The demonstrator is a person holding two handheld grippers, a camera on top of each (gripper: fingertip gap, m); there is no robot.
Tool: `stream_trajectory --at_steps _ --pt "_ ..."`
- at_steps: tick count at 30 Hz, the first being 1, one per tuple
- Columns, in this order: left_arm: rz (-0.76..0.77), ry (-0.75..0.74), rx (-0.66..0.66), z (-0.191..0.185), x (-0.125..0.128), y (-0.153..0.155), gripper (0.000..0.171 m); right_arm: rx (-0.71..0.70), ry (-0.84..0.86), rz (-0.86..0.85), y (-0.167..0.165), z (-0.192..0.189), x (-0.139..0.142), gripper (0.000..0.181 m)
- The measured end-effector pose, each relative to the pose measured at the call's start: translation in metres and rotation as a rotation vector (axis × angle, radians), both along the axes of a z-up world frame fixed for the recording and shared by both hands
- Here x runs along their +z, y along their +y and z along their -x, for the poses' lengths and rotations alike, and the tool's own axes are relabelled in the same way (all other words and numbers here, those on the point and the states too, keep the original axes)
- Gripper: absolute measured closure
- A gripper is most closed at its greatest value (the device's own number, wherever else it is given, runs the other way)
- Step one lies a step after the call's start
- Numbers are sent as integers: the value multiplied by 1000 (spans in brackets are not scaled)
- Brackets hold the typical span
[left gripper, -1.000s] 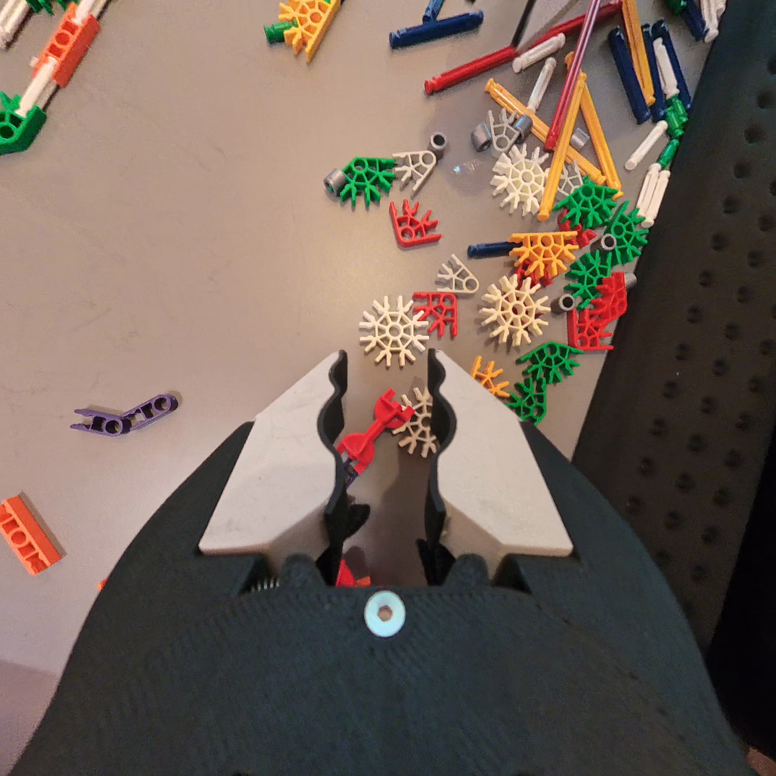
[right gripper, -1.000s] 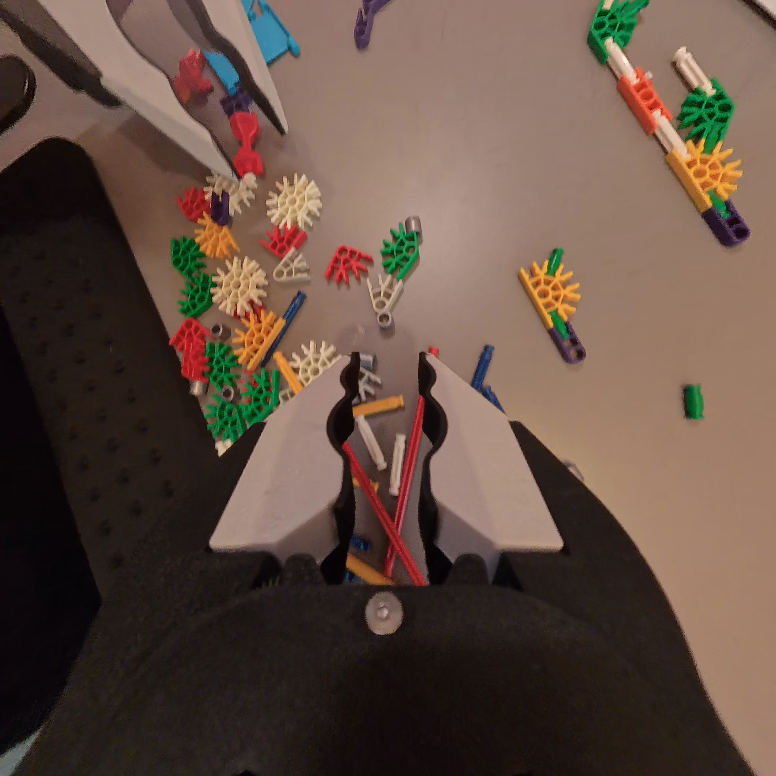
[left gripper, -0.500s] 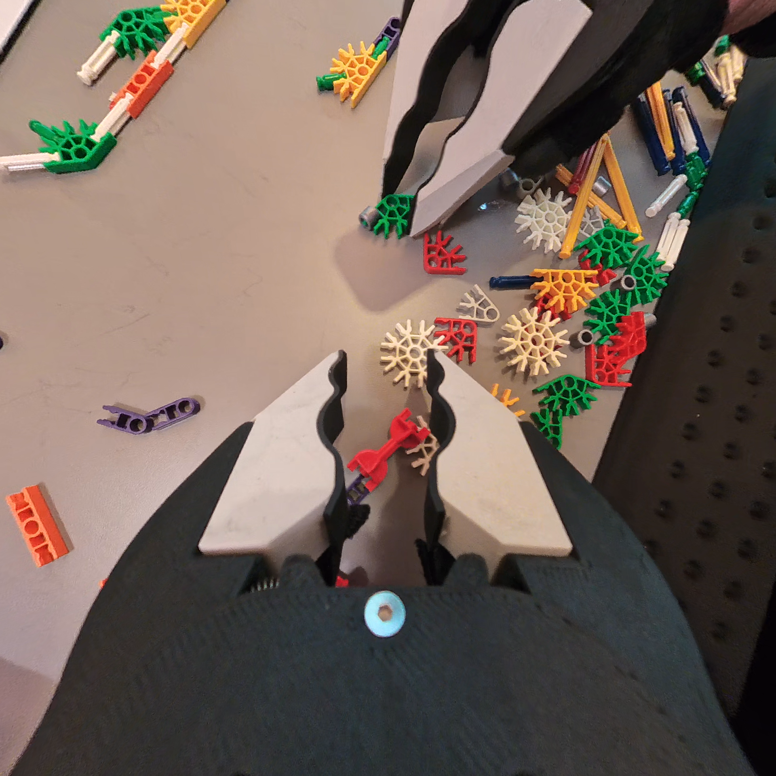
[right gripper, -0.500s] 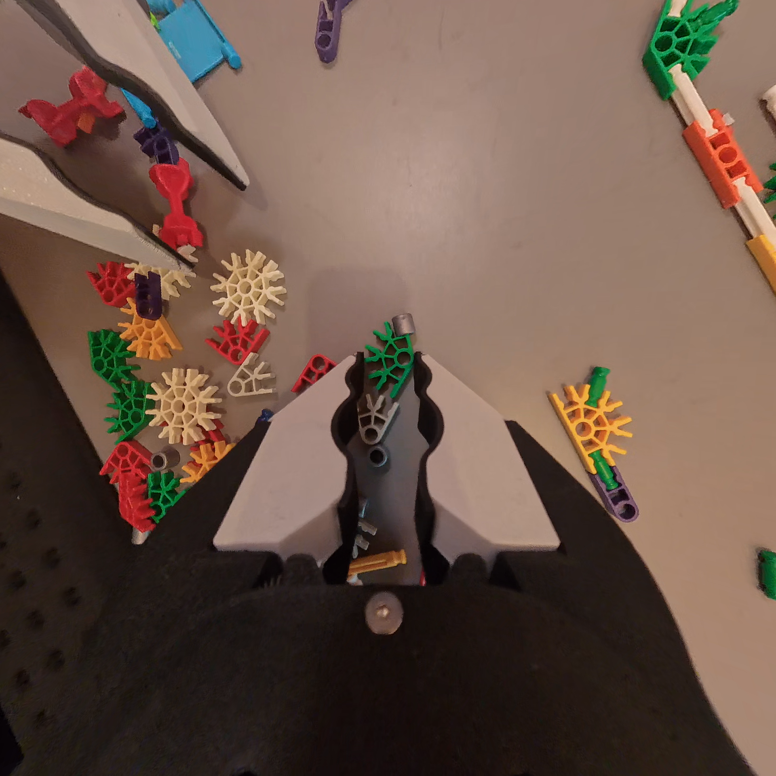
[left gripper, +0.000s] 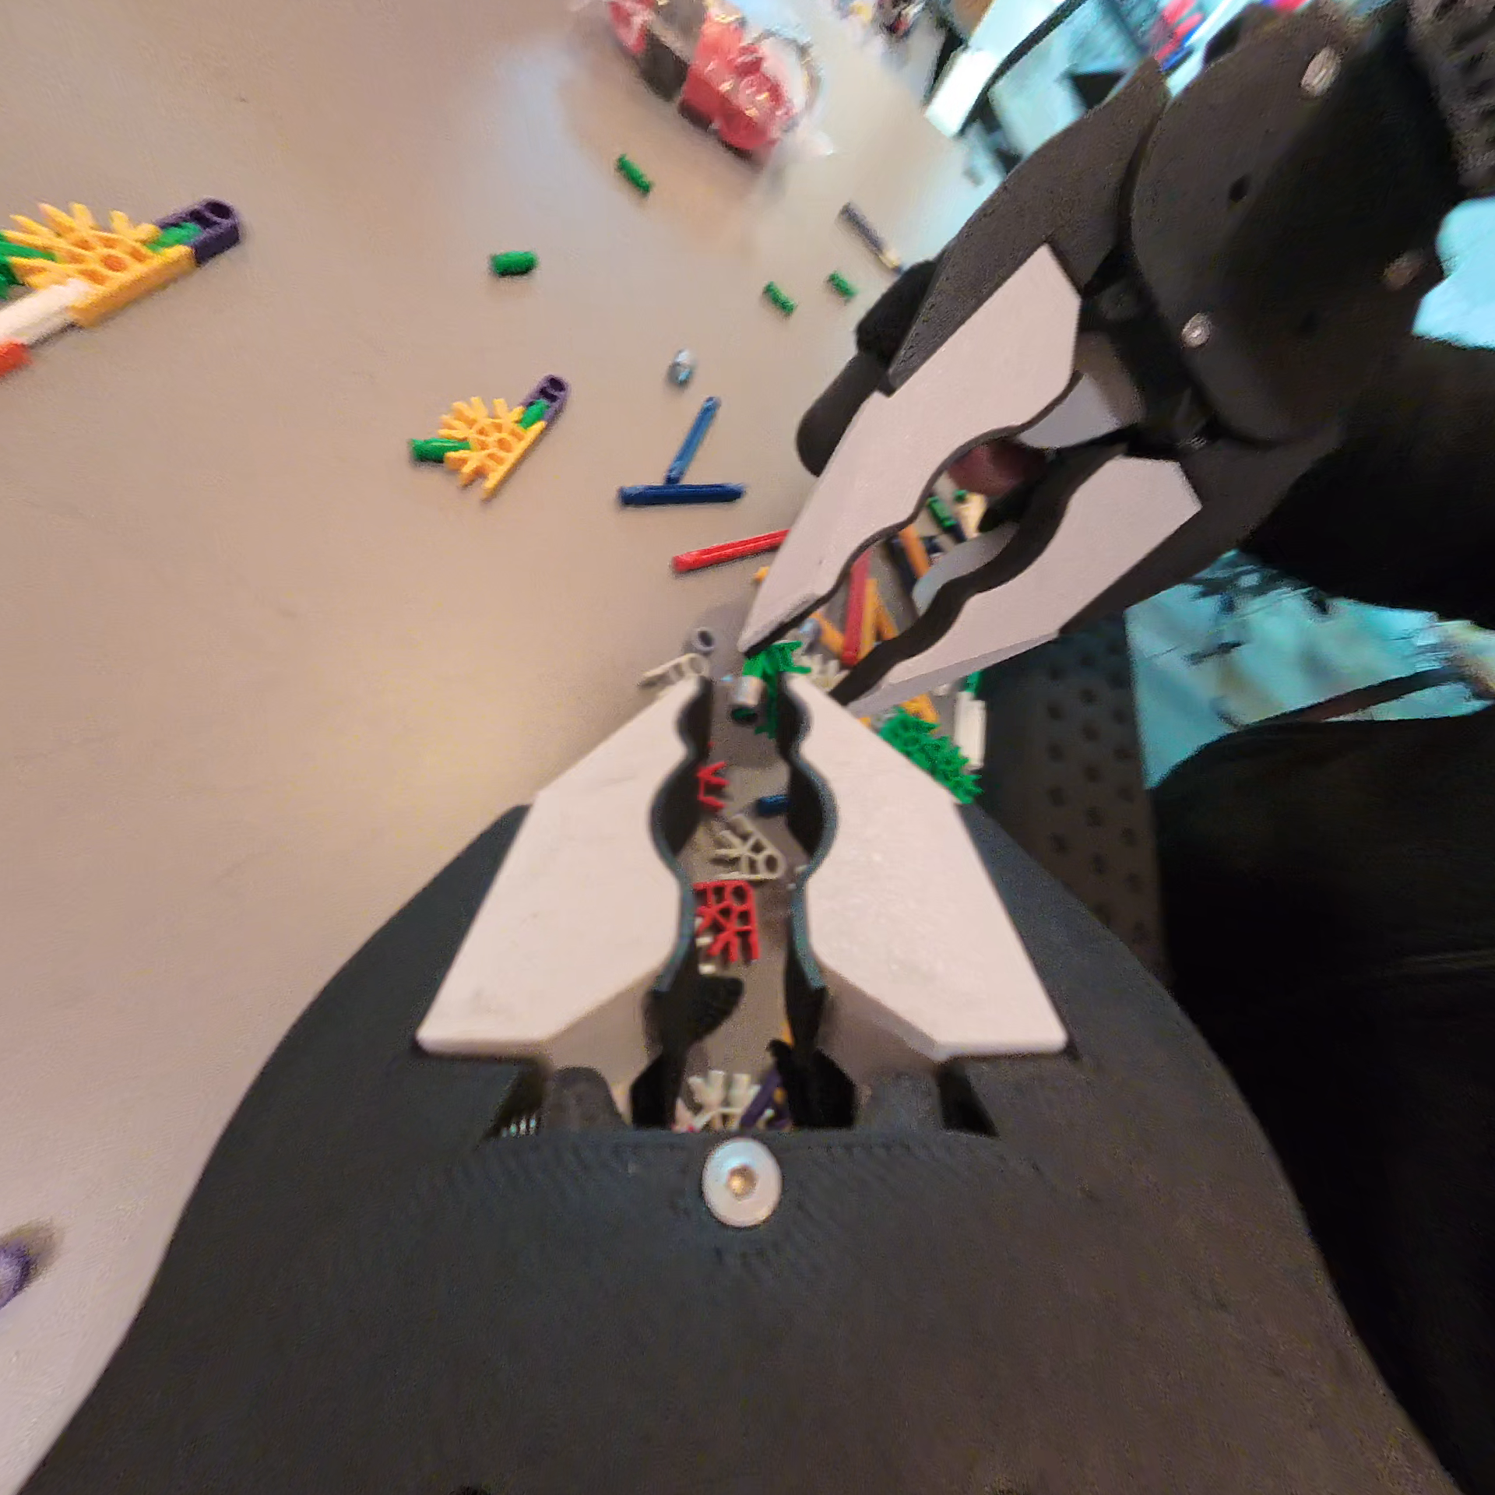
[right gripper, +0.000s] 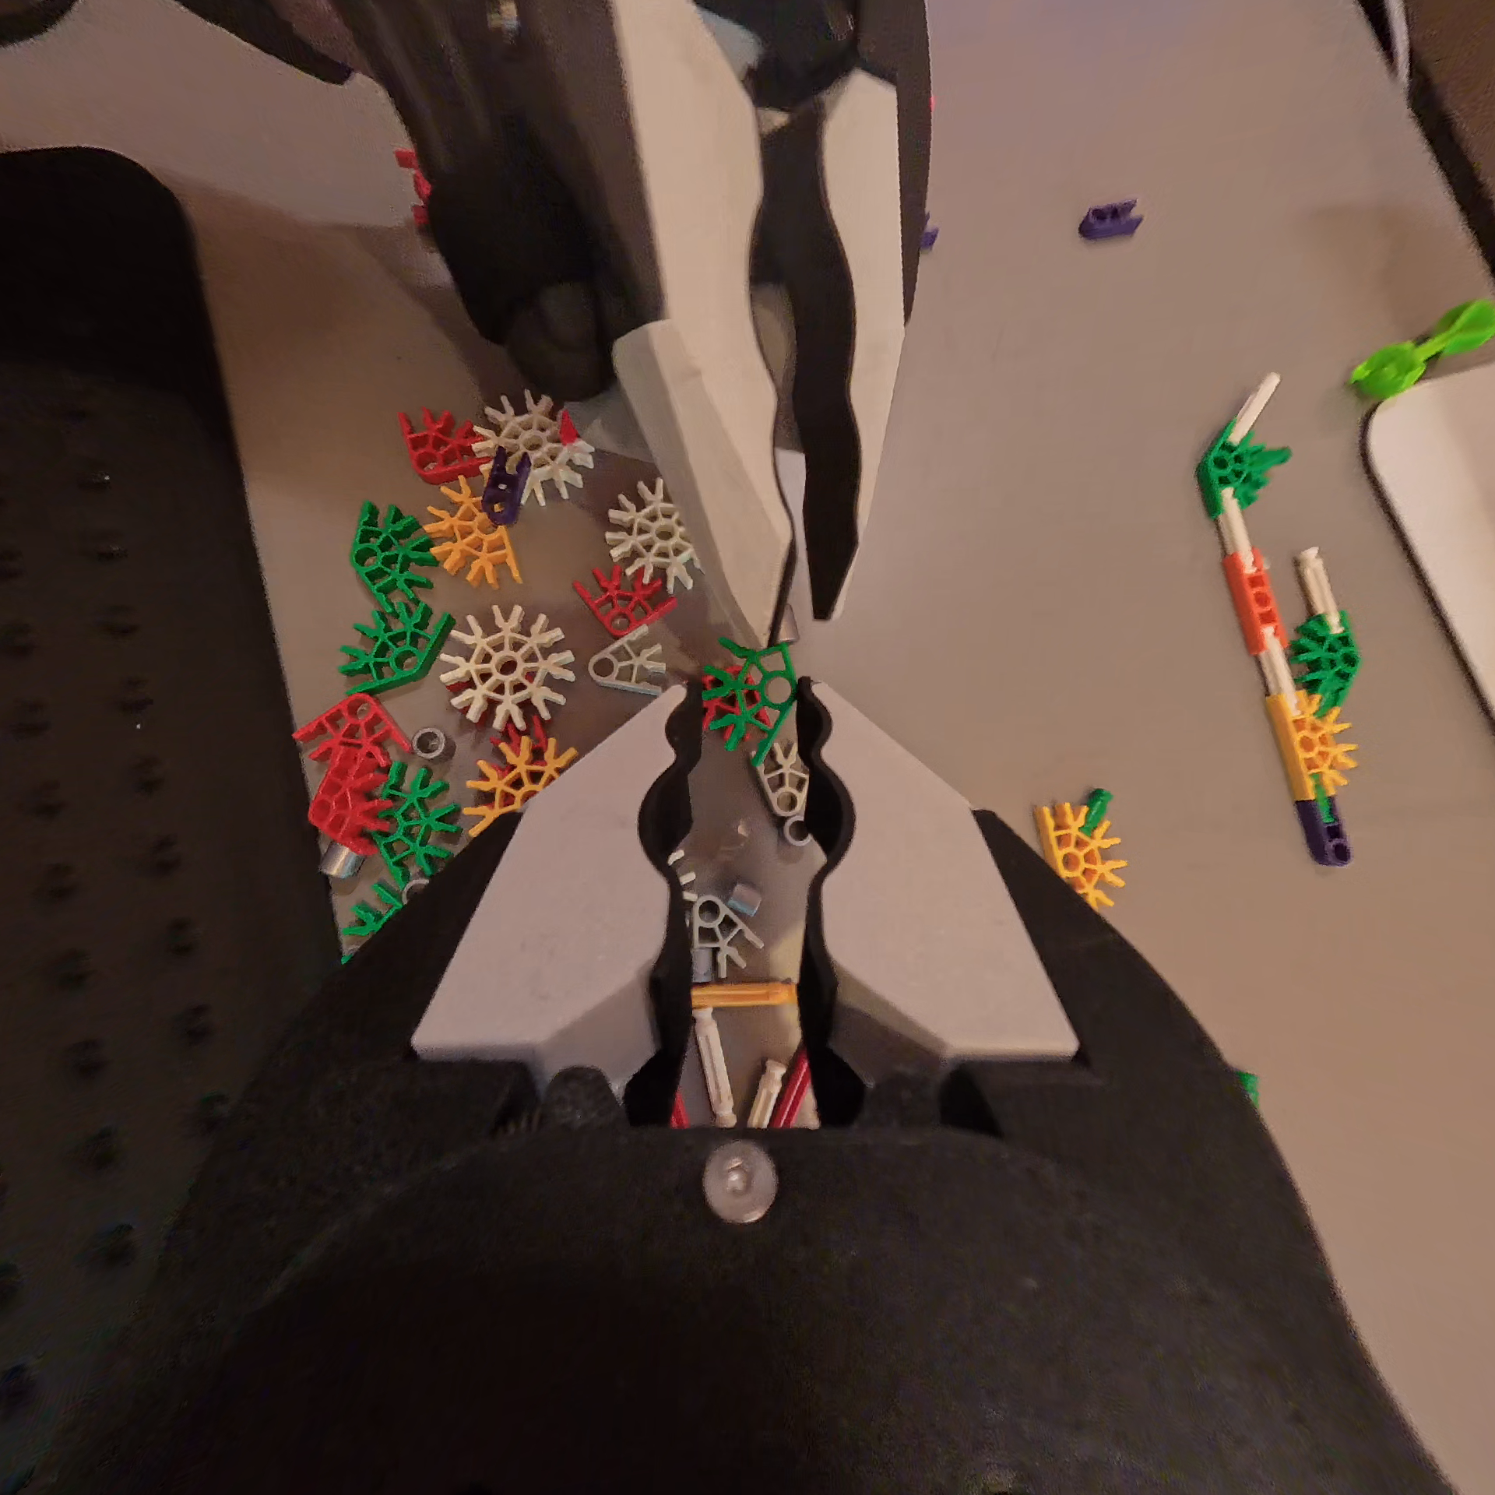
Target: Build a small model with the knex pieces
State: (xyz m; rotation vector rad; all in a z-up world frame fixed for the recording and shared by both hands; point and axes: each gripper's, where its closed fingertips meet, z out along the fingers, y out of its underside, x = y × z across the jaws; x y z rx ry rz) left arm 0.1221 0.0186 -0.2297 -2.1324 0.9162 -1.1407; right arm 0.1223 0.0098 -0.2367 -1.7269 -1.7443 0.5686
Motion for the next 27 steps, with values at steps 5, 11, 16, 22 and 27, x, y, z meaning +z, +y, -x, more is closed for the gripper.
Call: stream_trajectory --at_steps 5,11,16,22,27 --pt "41 -51 -36 -3 5 -9 164 11 26 -62 -7 -4 7 161" --pt "131 -276 152 20 35 7 166 -49 -13 -195 7 -20 16 161" --pt "149 -32 46 20 -3 -21 165 -86 22 -127 24 -27 22 161" --pt "111 167 -21 10 -37 -36 152 -144 29 33 67 -29 10 160" --pt "68 204 28 17 -31 -17 124 -127 11 49 90 -26 3 161"
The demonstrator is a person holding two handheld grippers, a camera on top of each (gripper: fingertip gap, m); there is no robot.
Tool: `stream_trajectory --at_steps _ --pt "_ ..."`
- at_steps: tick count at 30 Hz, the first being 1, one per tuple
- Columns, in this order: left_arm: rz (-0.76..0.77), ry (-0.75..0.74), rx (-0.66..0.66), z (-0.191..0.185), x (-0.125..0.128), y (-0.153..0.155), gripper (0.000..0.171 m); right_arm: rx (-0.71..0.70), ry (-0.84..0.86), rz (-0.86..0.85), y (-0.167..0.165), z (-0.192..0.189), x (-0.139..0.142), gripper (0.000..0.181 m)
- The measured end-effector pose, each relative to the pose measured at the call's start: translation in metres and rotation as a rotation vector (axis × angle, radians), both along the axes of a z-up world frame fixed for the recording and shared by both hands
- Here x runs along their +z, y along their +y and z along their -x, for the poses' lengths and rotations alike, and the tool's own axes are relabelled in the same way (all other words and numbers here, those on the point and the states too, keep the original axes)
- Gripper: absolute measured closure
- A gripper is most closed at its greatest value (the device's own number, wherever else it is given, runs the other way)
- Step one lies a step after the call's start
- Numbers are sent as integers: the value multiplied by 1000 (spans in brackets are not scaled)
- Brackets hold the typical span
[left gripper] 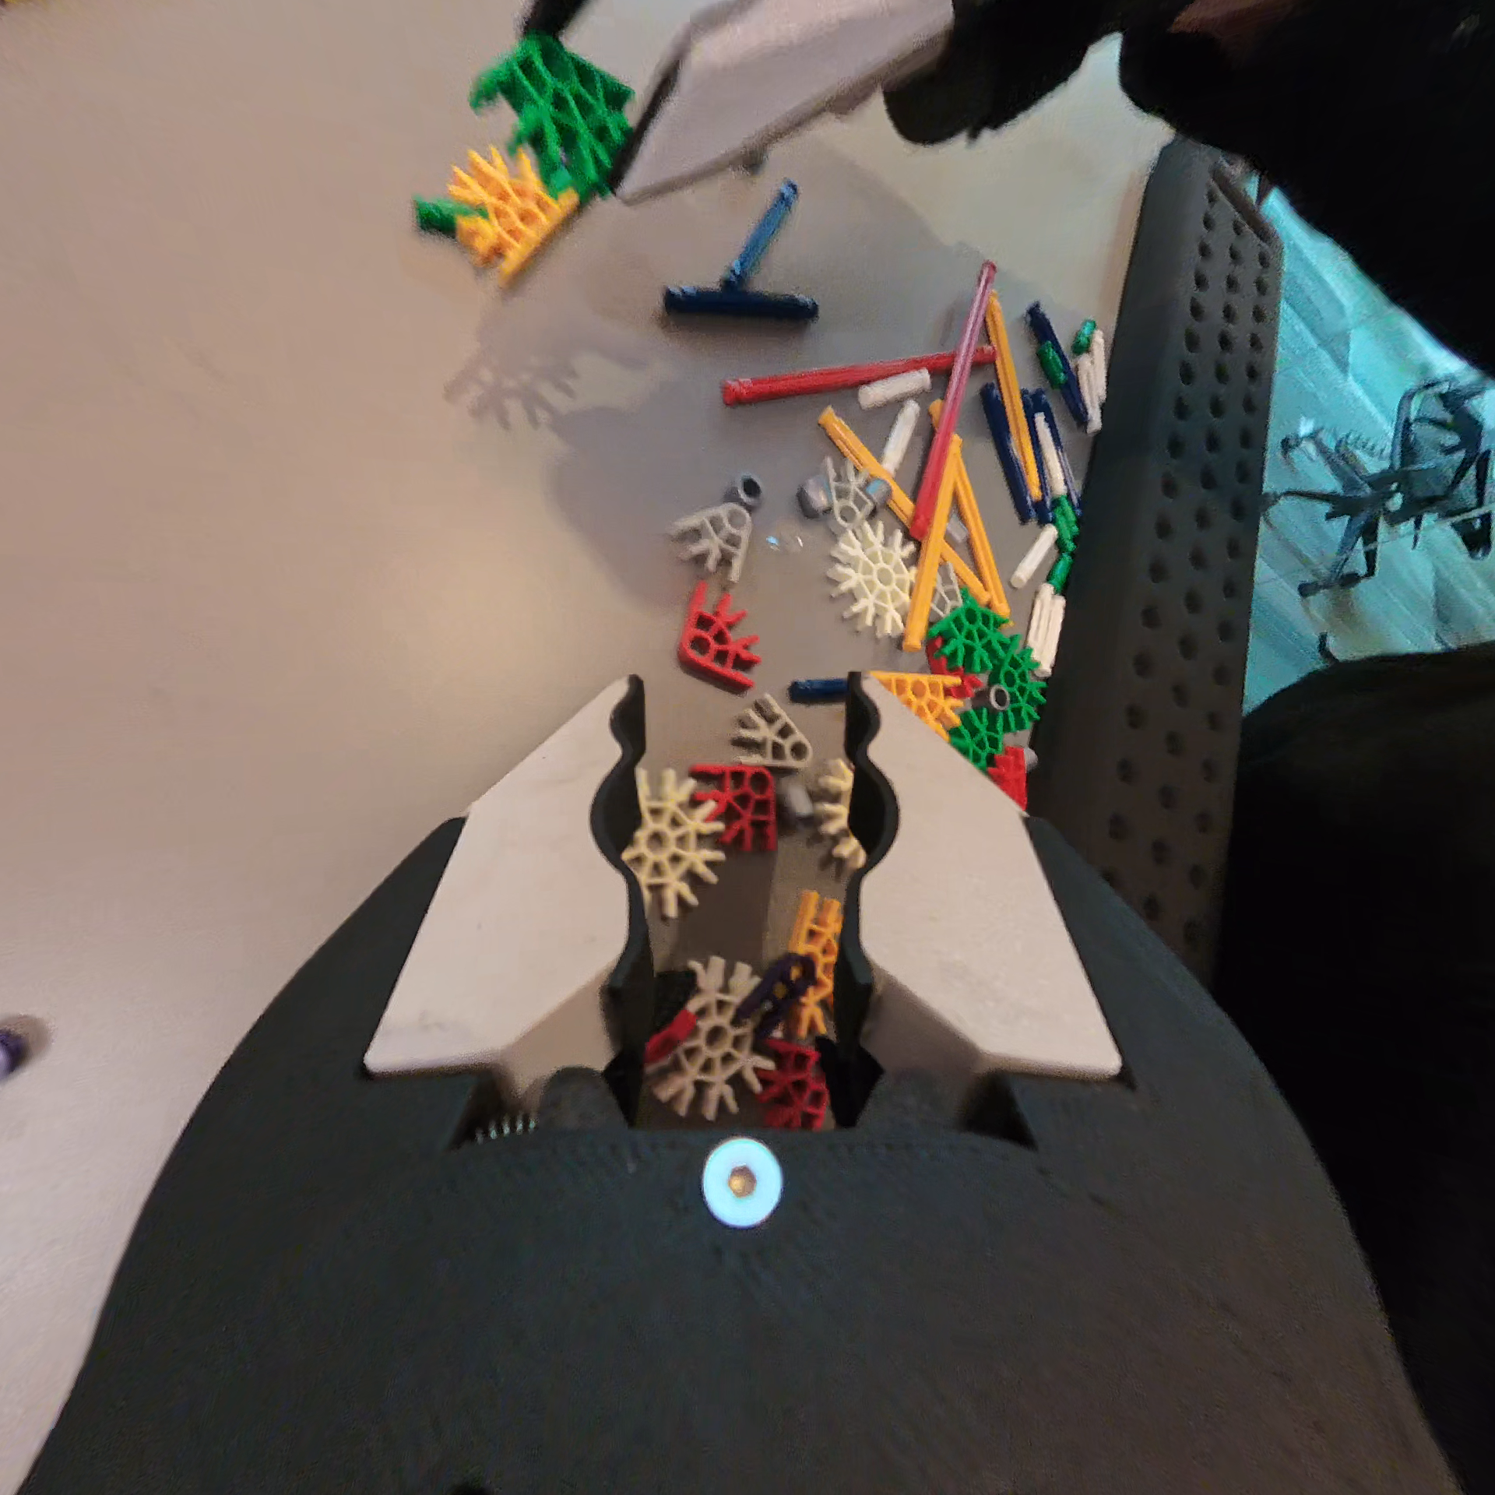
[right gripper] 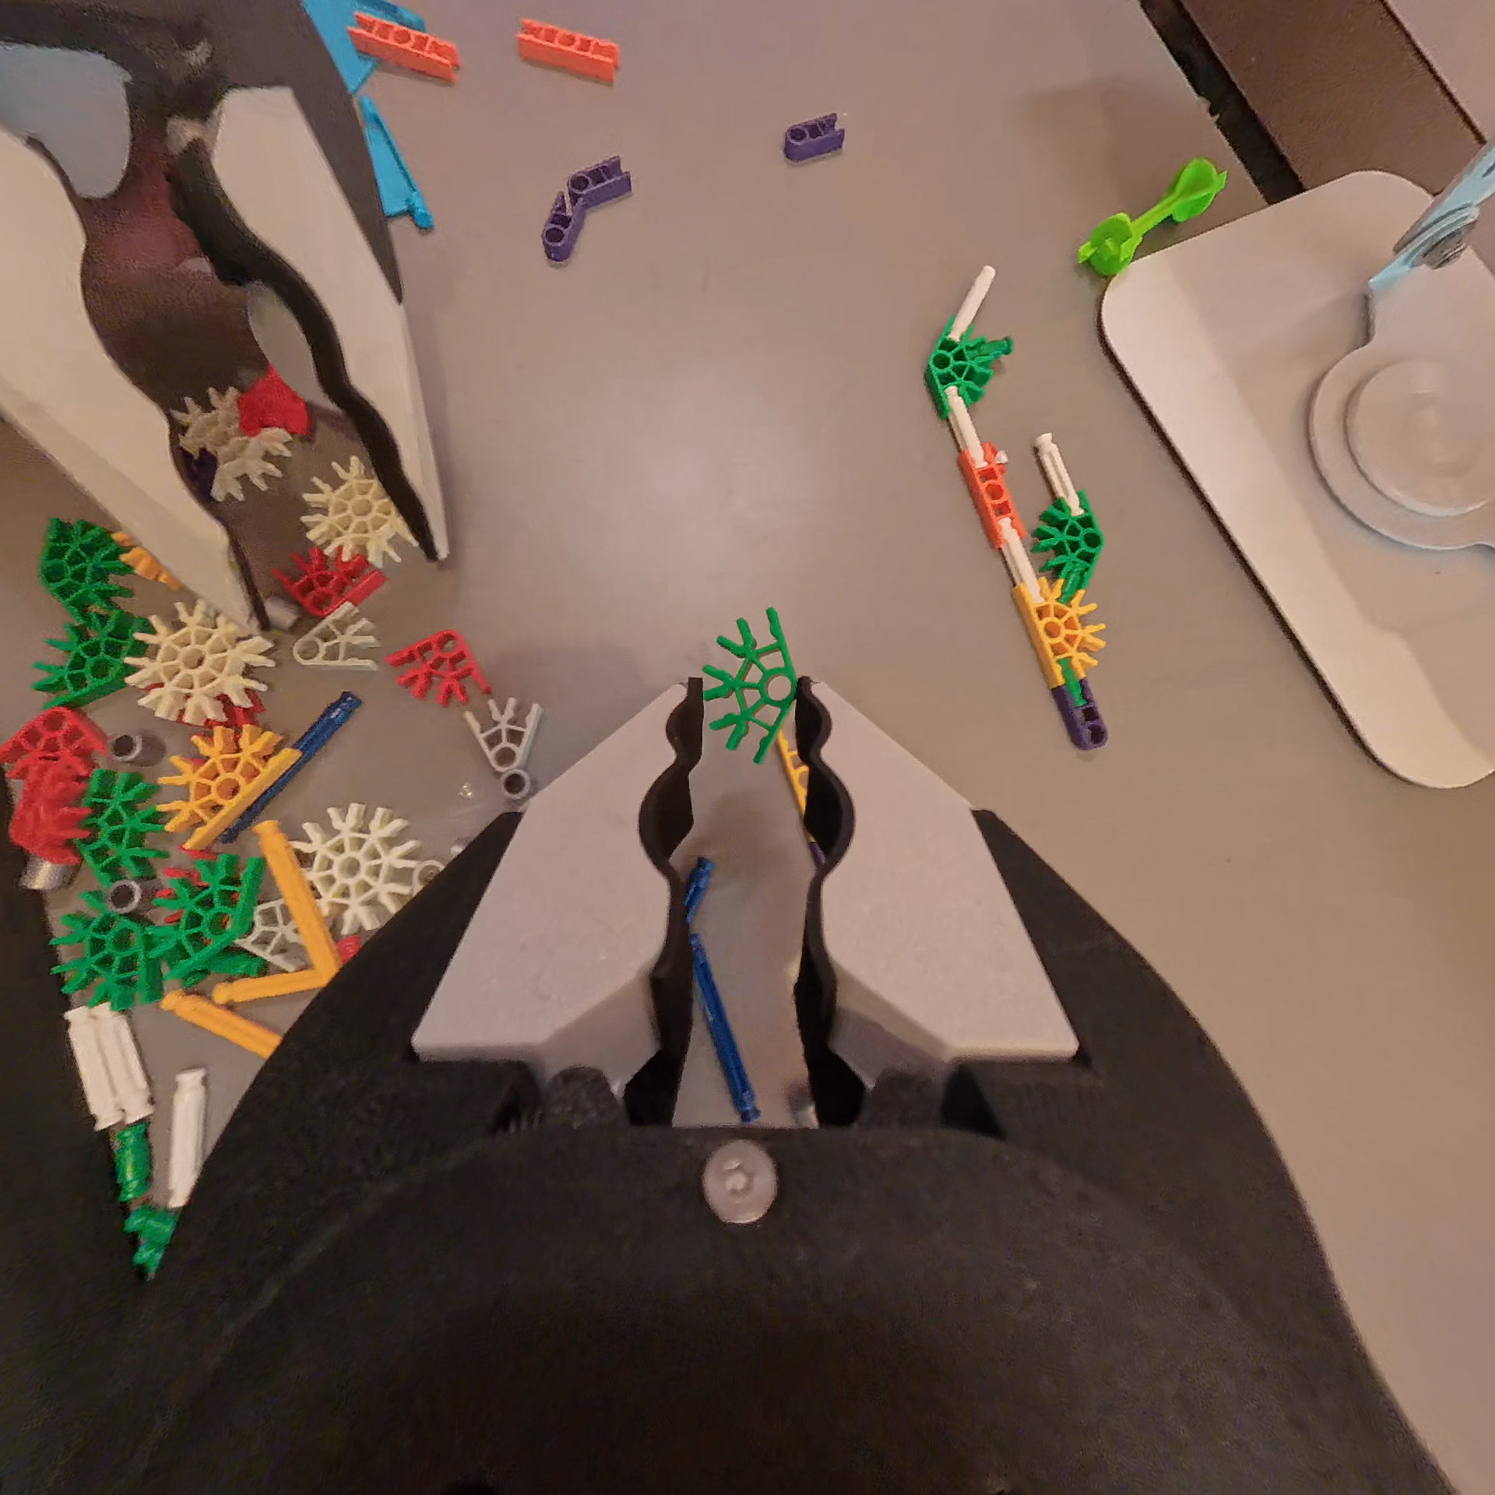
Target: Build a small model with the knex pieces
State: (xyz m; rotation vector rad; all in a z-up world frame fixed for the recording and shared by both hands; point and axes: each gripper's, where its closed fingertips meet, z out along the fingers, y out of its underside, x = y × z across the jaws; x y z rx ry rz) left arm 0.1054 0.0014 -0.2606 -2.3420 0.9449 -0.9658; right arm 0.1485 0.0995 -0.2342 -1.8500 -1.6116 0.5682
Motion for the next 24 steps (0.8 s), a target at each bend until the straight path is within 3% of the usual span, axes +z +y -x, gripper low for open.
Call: stream_trajectory --at_steps 5,9,11,15,24 --pt "-64 -120 131 -4 30 63 135 22 14 -11 4 8 2 161" --pt "39 -343 206 -16 46 105 136 45 29 -52 5 14 7 161" --pt "122 -446 207 -22 50 112 146 54 42 -88 6 14 11 161" --pt "144 -467 157 -33 46 110 168 63 54 -128 6 11 15 161" --pt "180 -408 146 -29 34 131 169 -10 47 -36 21 -4 -1 151"
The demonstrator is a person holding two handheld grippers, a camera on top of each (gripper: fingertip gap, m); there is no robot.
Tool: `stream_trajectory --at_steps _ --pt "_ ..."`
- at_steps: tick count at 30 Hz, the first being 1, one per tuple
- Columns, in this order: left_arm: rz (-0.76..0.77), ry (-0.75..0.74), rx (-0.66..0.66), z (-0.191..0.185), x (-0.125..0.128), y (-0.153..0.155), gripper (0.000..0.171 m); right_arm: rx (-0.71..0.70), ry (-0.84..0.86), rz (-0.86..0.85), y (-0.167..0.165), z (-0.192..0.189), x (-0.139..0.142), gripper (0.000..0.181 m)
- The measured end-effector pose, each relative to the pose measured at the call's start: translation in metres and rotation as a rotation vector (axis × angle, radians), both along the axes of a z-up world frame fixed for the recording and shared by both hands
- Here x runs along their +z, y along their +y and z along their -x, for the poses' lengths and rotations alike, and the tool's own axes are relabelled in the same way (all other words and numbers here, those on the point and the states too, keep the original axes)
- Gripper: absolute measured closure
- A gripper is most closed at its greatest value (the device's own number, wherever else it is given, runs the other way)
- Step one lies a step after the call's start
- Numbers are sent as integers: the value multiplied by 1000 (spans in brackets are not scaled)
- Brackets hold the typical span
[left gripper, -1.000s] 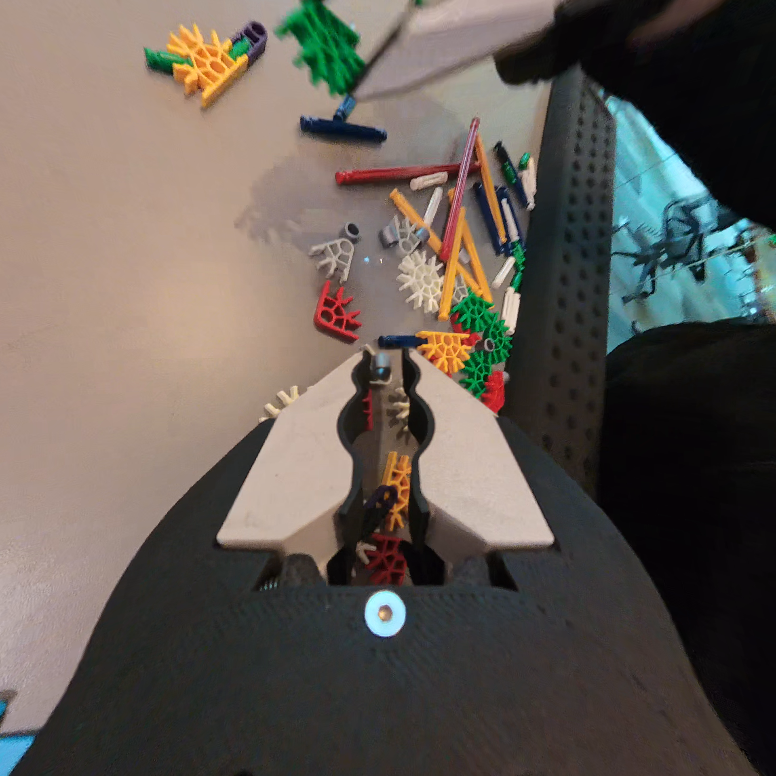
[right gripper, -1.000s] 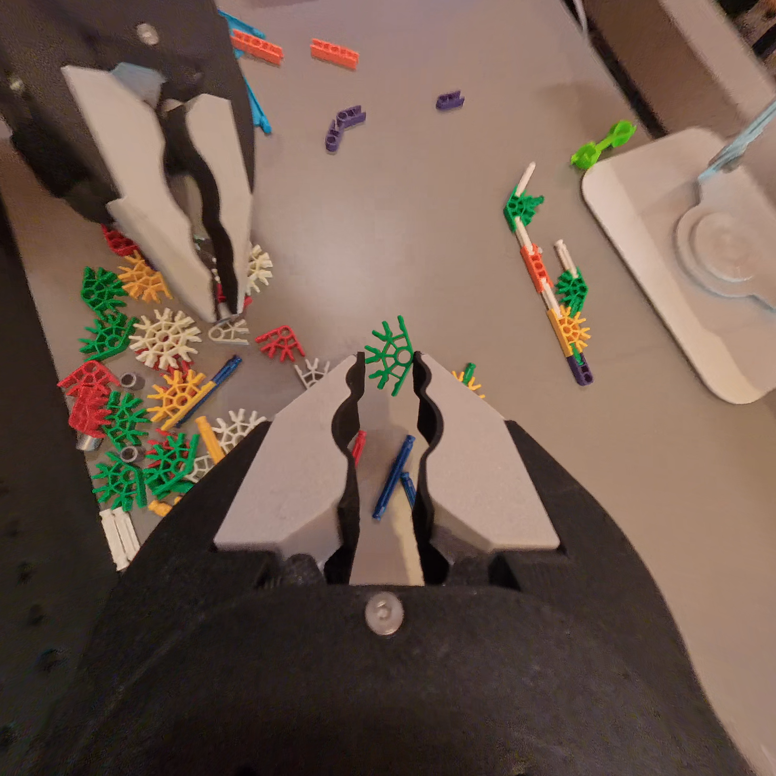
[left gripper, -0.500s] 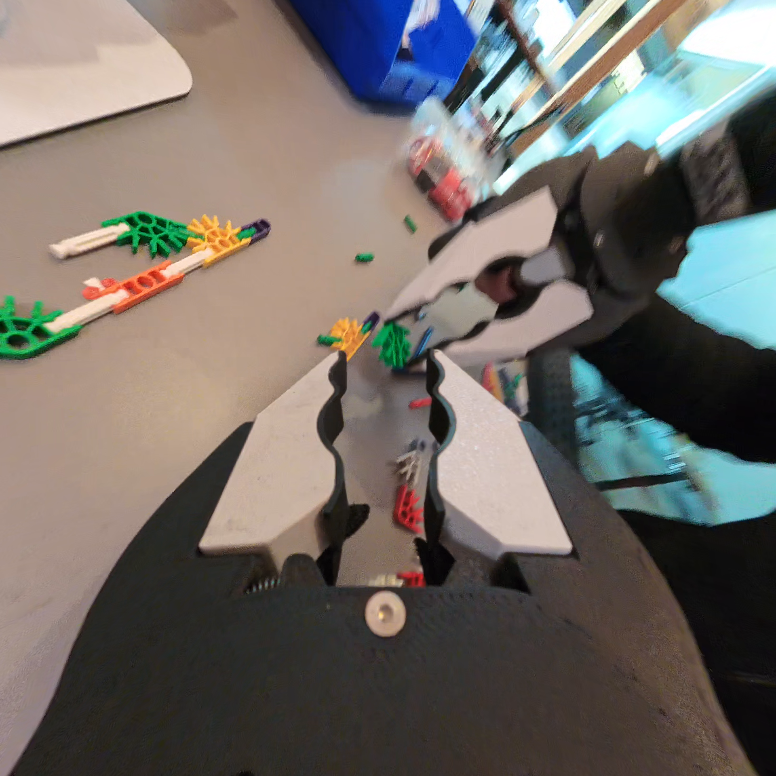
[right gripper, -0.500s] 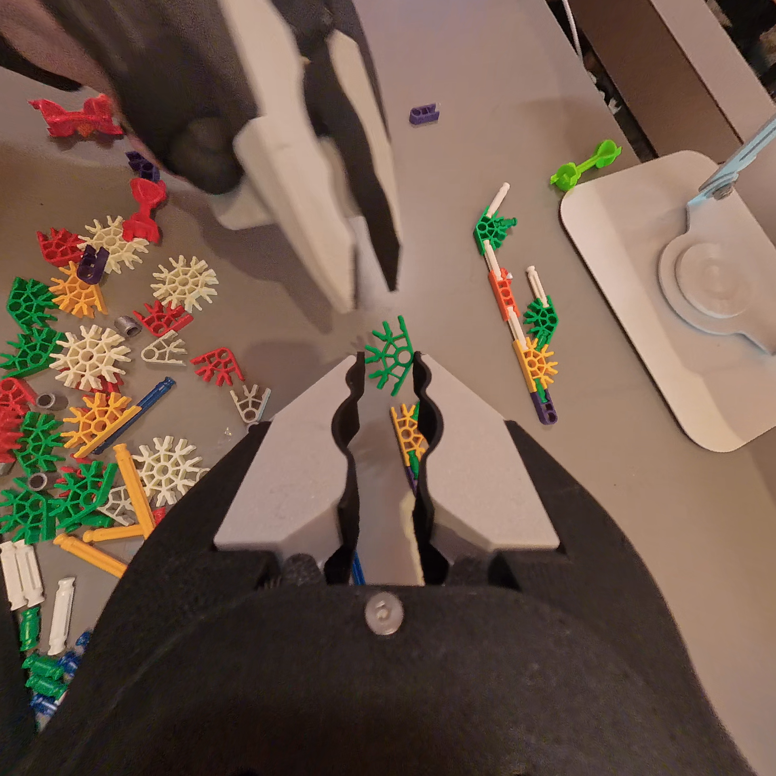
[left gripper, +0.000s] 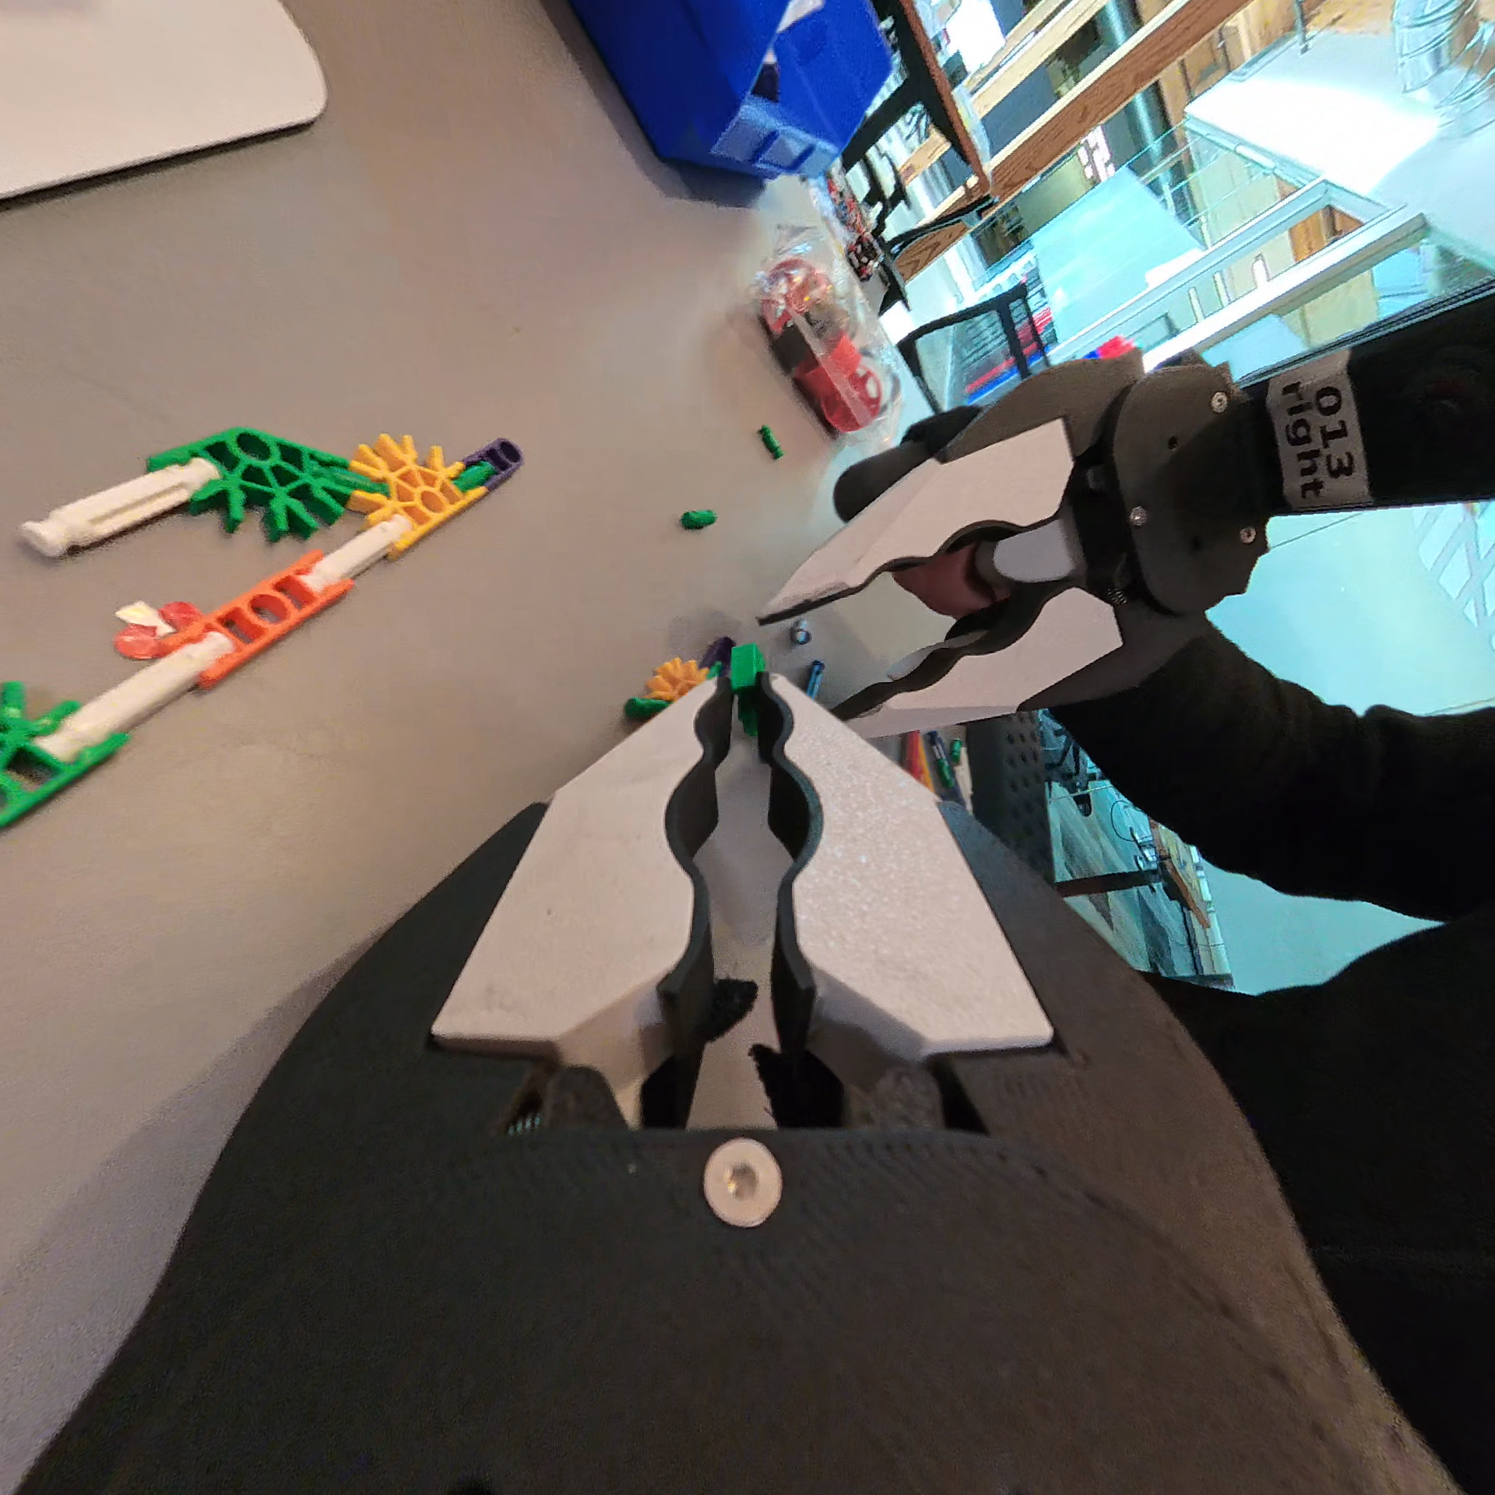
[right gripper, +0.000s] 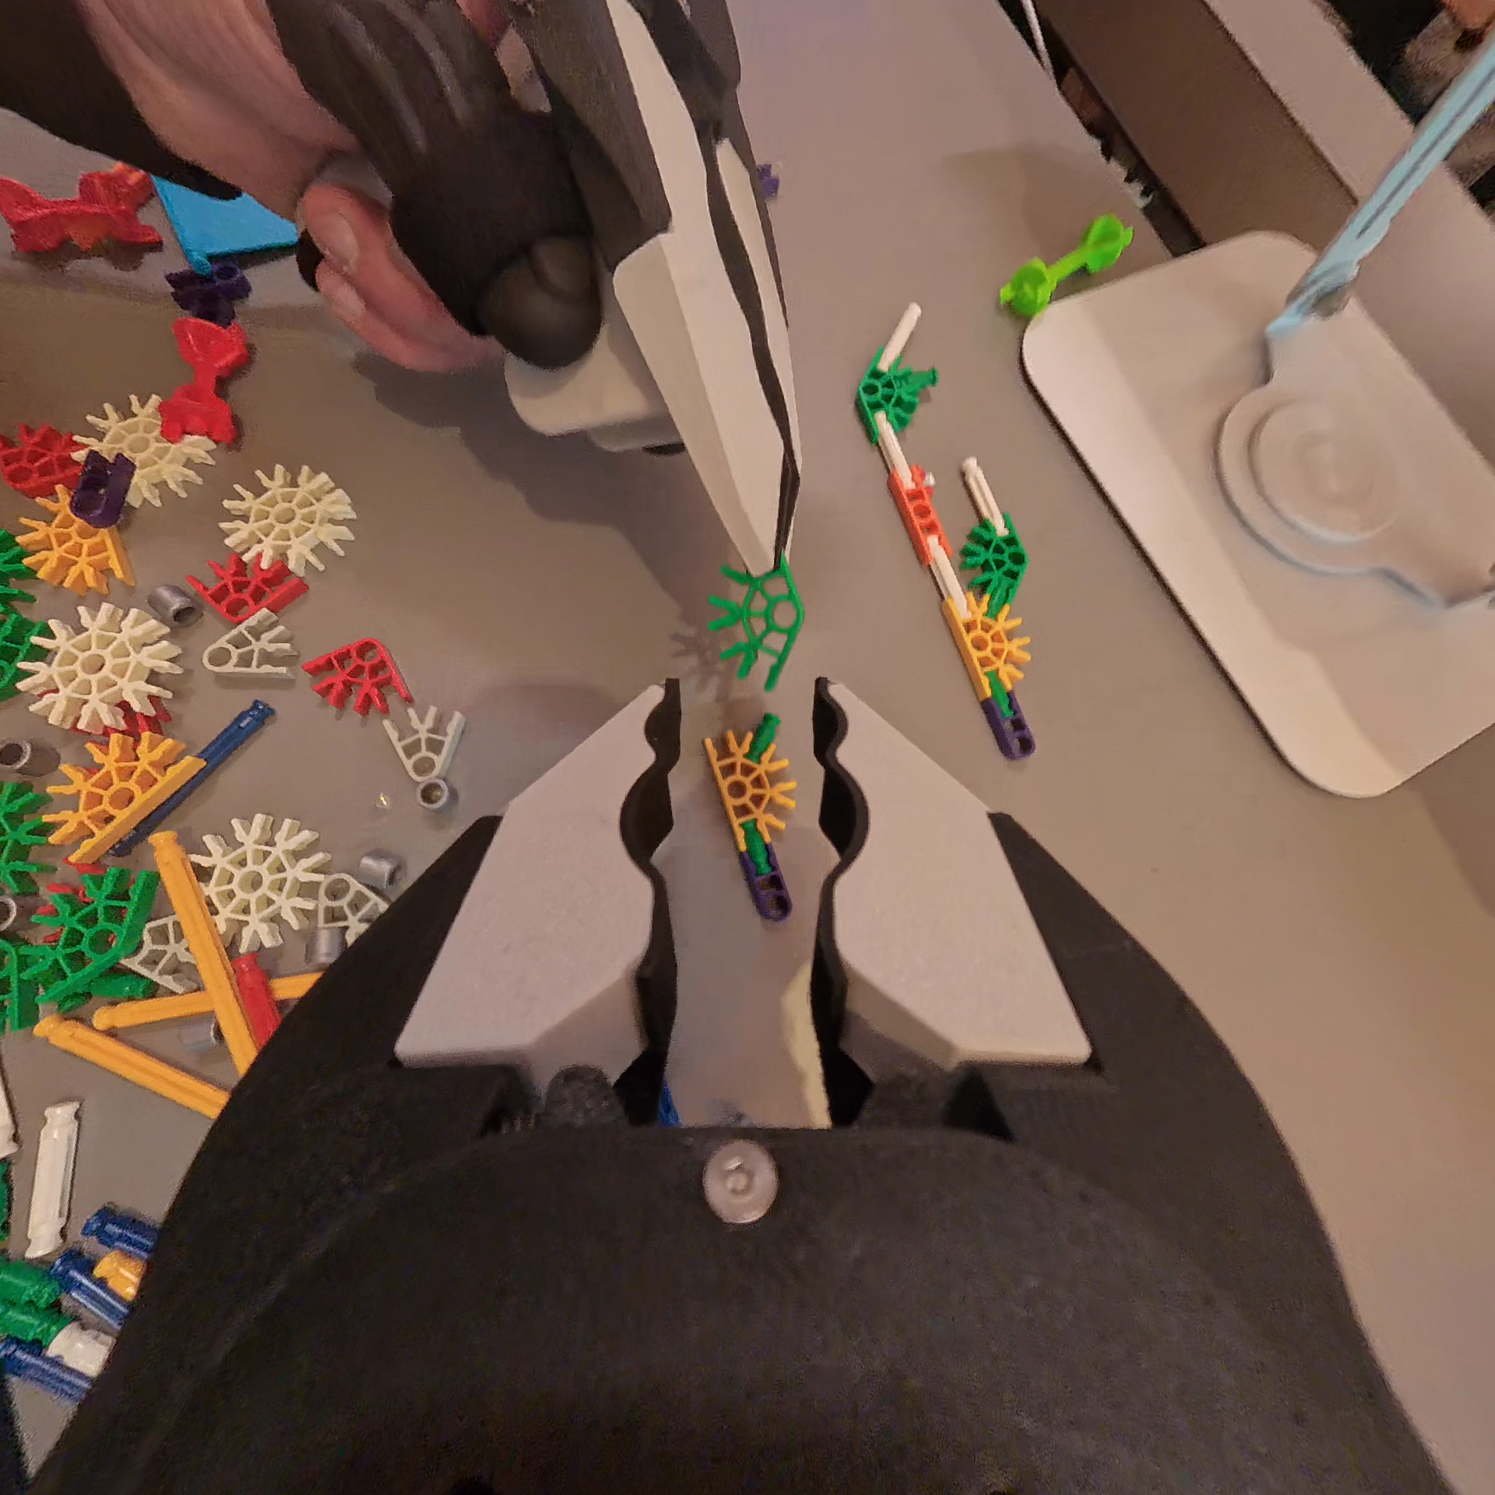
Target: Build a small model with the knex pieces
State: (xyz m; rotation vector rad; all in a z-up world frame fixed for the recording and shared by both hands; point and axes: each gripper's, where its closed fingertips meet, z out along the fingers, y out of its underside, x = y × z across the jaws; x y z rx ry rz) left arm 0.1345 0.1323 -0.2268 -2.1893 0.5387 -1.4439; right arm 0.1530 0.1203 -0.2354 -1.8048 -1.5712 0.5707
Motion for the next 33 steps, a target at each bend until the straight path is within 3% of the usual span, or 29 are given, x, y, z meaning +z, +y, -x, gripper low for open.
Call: stream_trajectory --at_steps 5,16,33 --pt "78 62 -69 -2 -20 6 169 -7 -69 67 3 -8 -23 168" --pt "127 144 -81 -5 -42 10 168 -32 -138 123 12 -12 -48 181" --pt "60 274 -118 -7 -50 4 166 -79 -96 101 14 -11 -37 181"
